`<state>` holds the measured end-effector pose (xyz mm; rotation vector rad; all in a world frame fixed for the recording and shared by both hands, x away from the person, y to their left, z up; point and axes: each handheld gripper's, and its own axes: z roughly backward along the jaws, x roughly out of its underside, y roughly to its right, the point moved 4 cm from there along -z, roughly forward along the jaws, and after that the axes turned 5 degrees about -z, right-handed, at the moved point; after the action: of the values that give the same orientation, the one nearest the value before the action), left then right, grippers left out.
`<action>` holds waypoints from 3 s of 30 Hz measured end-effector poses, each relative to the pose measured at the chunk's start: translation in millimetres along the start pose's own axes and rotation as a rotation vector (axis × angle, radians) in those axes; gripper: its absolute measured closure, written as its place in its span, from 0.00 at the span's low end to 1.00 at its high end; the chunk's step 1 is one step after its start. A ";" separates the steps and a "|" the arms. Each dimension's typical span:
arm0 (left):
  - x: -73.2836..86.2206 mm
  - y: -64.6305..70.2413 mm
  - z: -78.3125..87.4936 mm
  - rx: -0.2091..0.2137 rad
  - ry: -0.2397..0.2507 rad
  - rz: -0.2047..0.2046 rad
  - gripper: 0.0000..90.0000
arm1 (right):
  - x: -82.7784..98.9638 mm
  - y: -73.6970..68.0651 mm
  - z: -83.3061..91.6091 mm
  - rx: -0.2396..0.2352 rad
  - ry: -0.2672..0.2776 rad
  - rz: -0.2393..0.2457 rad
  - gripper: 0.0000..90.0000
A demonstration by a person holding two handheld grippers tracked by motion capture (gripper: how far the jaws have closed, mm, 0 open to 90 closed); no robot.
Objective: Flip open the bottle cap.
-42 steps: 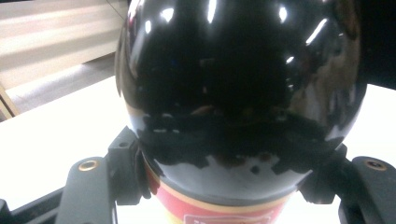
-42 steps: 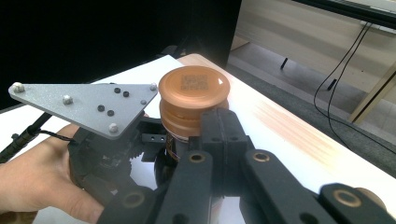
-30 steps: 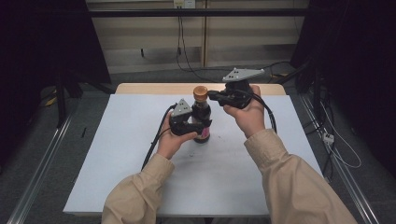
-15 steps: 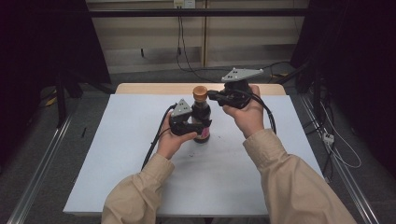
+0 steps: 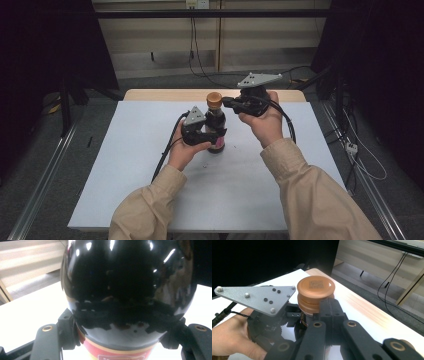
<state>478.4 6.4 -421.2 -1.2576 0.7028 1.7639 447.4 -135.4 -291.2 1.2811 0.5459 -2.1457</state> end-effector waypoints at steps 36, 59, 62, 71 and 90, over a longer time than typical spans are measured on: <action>-0.6 3.4 -1.6 -0.019 -0.004 -0.002 0.35 | -1.9 5.2 9.2 -0.011 0.072 -0.020 1.00; 0.2 4.0 -1.7 -0.027 0.009 0.001 0.34 | 13.1 5.9 3.8 -0.040 0.041 -0.029 1.00; 0.4 4.0 -1.8 -0.026 0.011 0.005 0.34 | 12.7 5.3 3.2 -0.043 0.041 -0.028 1.00; 0.6 3.5 -1.7 -0.026 0.014 0.006 0.34 | 9.1 3.6 3.3 -0.046 0.037 -0.024 1.00; 1.0 3.1 -1.8 -0.028 0.018 0.006 0.34 | 2.7 0.0 3.7 -0.049 0.037 -0.008 1.00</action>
<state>476.4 3.6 -422.8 -1.2923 0.6949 1.7746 444.0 -138.3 -291.9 1.2962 0.6163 -2.1060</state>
